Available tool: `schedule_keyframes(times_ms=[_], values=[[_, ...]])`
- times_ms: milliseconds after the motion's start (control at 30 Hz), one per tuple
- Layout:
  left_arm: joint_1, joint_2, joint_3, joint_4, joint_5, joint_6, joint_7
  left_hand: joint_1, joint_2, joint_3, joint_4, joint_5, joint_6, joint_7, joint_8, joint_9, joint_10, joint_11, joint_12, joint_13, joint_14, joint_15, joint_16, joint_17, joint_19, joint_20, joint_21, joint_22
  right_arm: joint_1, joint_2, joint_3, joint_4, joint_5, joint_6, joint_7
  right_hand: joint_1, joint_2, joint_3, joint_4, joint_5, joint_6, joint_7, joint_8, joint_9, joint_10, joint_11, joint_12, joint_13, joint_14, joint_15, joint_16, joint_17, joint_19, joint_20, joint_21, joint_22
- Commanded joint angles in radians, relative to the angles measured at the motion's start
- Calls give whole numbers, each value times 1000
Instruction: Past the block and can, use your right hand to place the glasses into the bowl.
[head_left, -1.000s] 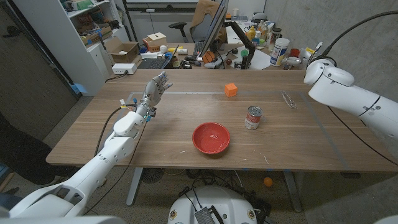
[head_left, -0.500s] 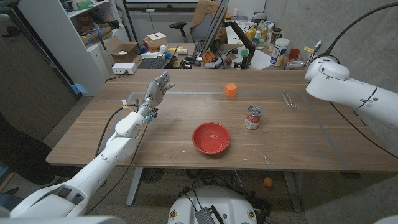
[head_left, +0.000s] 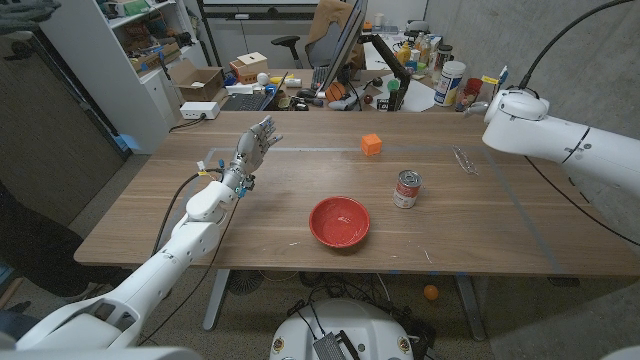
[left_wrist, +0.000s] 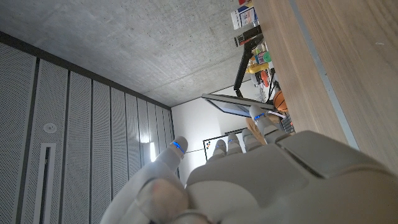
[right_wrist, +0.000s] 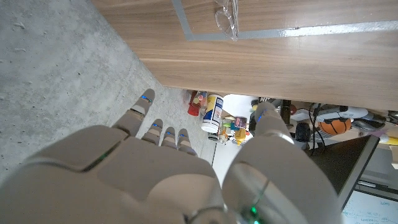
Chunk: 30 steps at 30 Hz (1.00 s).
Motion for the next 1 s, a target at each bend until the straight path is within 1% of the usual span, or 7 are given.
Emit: schedule_keyframes(times_ms=[33, 300, 467, 600, 867, 1000], values=[[24, 14, -10, -23, -6, -2, 4, -5, 100, 5, 1, 5, 4, -3, 1, 6, 3, 1, 6, 4, 3, 1, 7, 2, 5, 3, -1, 1, 97, 64, -111, 114, 7, 7, 38, 8, 1, -4, 2, 8, -10, -5, 5, 4, -5, -3, 11, 5, -2, 2, 8, 2, 7, 3, 3, 5], [34, 18, -14, -27, -10, 1, 9, -6, 99, 5, 1, 5, 4, -2, 1, 6, 4, 1, 6, 4, 4, 2, 7, 2, 6, 3, -3, 1, 142, 114, -165, 205, 4, 25, 65, 14, 3, -9, 3, 10, -14, -14, 5, 4, -10, -9, 11, 5, -3, -1, 9, 2, 15, 9, 5, 5], [35, 19, -14, -30, -10, -3, 6, -6, 99, 4, 1, 5, 4, -3, 1, 6, 4, 0, 6, 4, 4, 2, 7, 2, 7, 4, -4, 1, 161, 129, -192, 241, 2, 24, 80, 19, 4, -12, 3, 12, -15, -15, 6, 4, -11, -12, 11, 5, -4, -3, 10, 1, 15, 8, 5, 5], [35, 18, -13, -33, -9, -8, 3, -6, 99, 4, 1, 5, 4, -4, 1, 6, 4, 1, 5, 4, 4, 2, 7, 2, 7, 4, -4, 1, 167, 135, -202, 260, 8, 17, 88, 24, 3, -15, 2, 13, -15, -18, 7, 4, -10, -15, 12, 5, -4, -5, 10, 1, 17, 1, 5, 5], [33, 19, -9, -39, -5, 2, 6, -7, 98, 4, 1, 5, 5, -3, 1, 6, 4, 0, 6, 4, 4, 2, 7, 2, 8, 4, -6, 1, 165, 150, -206, 306, 30, 21, 91, 28, 1, -22, 3, 15, -10, -17, 10, 4, -5, -13, 16, 6, 2, -5, 13, 1, 19, -3, 5, 5], [33, 21, -8, -43, -2, 7, 12, -7, 98, 3, 1, 5, 6, -3, 2, 6, 4, 0, 5, 4, 4, 2, 7, 2, 8, 4, -7, 1, 173, 163, -223, 339, 35, 27, 101, 29, -1, -26, 3, 16, -7, -17, 11, 4, -2, -12, 17, 6, 5, -9, 14, 1, 21, -6, 5, 5]])
